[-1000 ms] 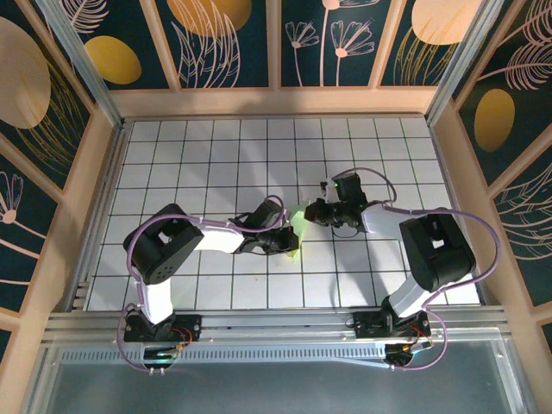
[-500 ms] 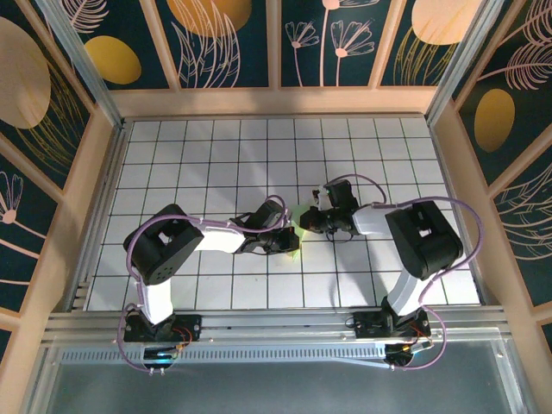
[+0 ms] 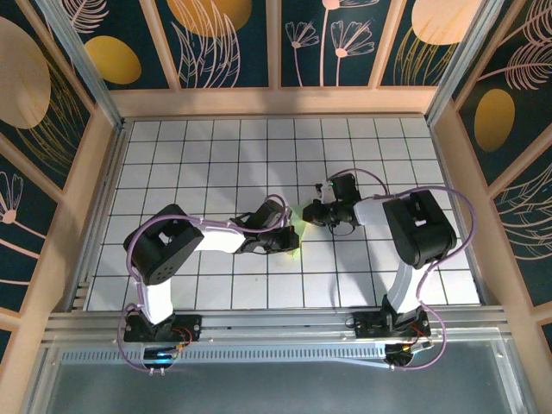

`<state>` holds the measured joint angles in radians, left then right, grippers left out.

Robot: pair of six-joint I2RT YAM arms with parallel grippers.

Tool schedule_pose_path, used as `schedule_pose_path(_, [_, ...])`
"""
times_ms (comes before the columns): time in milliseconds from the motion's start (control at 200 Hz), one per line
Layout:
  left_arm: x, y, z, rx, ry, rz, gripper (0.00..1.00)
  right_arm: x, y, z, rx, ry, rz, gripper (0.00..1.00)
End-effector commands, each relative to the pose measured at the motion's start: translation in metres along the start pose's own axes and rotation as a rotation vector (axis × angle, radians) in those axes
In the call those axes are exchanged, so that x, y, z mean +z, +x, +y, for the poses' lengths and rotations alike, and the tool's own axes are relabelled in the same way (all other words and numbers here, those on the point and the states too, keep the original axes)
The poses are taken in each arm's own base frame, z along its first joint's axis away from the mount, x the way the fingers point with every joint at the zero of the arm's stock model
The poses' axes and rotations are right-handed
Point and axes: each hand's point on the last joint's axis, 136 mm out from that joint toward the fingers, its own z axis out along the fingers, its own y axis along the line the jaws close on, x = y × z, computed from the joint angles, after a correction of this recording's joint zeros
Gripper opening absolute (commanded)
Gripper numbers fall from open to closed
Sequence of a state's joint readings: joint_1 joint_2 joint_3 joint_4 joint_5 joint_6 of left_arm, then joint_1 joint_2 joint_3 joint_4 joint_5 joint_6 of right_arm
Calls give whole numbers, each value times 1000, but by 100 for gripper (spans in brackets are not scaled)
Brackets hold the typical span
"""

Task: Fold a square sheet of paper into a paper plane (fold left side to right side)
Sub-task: Fold the wing for the fifth time at the center of the table.

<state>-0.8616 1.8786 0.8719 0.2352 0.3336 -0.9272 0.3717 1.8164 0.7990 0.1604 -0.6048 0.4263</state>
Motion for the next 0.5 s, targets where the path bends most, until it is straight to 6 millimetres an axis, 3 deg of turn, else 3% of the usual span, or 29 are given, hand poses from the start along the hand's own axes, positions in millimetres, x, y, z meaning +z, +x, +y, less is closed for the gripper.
schedule_pose_path(0, [3,36,68,-55,-230,97,0,-3,-26,-33,-11,112,-73,0])
schedule_pose_path(255, [3,35,67,-54,-227,94,0,-5,-49,-53,20,125,-98,0])
schedule_pose_path(495, [3,33,66,-55,-222,84,0,-11,-78,-51,12,113,-126,0])
